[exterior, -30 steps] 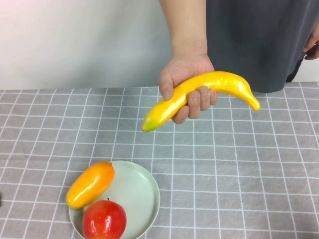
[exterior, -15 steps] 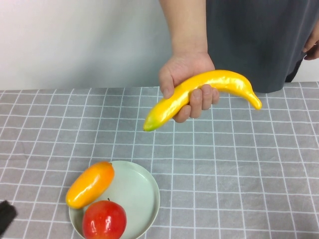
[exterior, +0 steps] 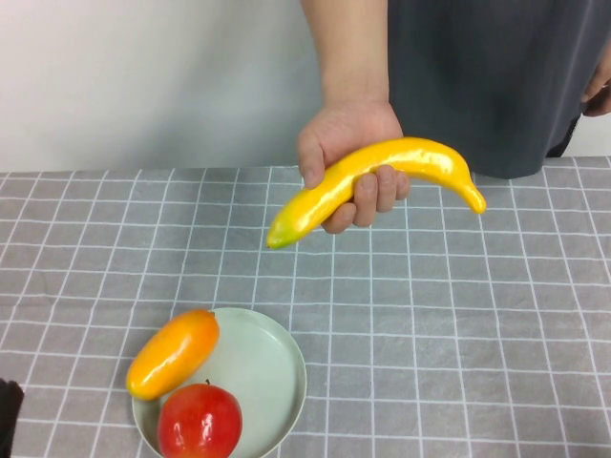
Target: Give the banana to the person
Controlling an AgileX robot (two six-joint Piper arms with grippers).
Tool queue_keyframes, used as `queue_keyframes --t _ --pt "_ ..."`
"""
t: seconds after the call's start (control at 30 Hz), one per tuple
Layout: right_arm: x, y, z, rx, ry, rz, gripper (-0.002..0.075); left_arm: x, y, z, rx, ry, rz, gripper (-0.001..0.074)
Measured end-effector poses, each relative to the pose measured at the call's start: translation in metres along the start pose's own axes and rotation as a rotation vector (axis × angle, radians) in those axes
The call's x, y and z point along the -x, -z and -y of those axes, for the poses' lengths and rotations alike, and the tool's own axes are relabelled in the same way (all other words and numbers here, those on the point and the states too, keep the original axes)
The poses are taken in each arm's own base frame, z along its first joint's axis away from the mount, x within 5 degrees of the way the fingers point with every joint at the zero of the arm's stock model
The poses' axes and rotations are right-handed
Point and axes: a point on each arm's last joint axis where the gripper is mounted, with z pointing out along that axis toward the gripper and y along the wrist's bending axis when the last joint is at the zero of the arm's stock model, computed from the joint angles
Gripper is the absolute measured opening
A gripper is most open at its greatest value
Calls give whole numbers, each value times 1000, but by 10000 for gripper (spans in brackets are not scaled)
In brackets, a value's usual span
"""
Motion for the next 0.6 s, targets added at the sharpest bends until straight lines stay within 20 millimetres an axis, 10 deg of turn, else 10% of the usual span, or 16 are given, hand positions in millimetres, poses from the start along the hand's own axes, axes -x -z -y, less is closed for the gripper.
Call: queue_keyframes --t 0.6 --pt "0 0 0 0 0 0 -11 -24 3 -3 65 43 -260 -4"
